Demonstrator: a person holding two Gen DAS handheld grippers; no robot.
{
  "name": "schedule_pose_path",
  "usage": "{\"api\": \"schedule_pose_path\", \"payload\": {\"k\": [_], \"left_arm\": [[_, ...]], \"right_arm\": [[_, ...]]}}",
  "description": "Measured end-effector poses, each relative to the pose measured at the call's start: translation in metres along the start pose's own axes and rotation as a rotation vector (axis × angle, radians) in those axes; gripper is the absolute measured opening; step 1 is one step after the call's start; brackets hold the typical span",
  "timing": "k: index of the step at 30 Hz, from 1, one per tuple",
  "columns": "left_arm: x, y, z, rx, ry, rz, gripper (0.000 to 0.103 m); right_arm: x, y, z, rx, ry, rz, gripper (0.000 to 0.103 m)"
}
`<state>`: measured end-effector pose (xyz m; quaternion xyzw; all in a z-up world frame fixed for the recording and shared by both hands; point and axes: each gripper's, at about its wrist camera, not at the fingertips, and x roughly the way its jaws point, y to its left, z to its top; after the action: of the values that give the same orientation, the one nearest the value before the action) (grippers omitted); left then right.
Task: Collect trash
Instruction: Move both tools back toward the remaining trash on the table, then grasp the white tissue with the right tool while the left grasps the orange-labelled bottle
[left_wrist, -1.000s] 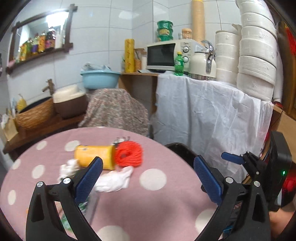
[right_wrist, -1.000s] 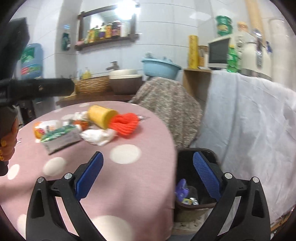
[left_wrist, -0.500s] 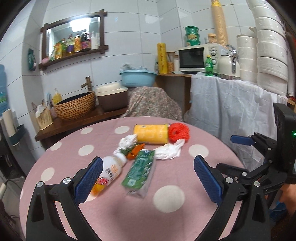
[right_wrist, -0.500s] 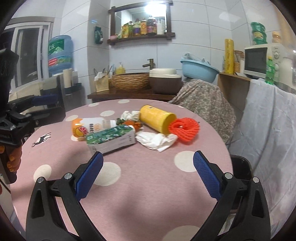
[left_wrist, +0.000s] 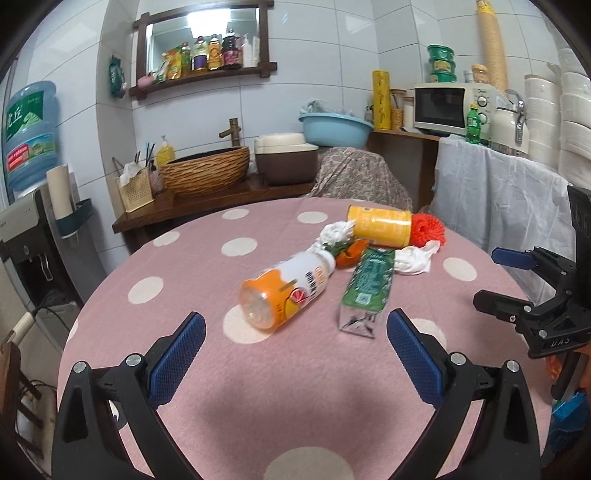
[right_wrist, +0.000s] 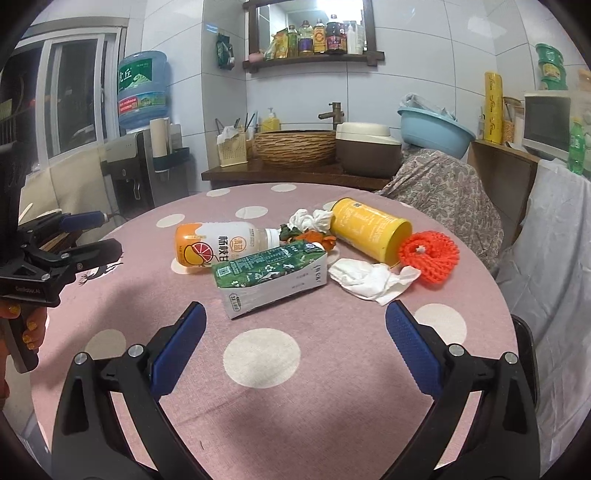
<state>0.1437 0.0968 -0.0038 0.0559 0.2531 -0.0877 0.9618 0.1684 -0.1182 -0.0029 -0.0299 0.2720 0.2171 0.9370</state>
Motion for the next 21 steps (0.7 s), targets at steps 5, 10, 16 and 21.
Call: {"api": "schedule_pose_path", "payload": {"k": [5,10,16,21], "left_arm": [[0.005,0.014,-0.007,-0.005,0.024,0.011,0.098],[0.016,0.021,-0.005,0.015,0.055,0.007,0.098],[0.033,0.029,0.003,0.042,0.088,-0.022,0.098],[0.052,0.027,0.013,0.088,0.131,-0.05,0.098]], "right_arm": [[0.016,0.006,0.002,-0.015,0.036,0.009,0.096],[0.035,-0.007,0.011,-0.035,0.062,-0.022,0.096],[0.077,-0.048,0.023,-0.012,0.146,-0.037,0.096],[0.11,-0.071,0.027,0.011,0.216,-0.023,0.086]]}}
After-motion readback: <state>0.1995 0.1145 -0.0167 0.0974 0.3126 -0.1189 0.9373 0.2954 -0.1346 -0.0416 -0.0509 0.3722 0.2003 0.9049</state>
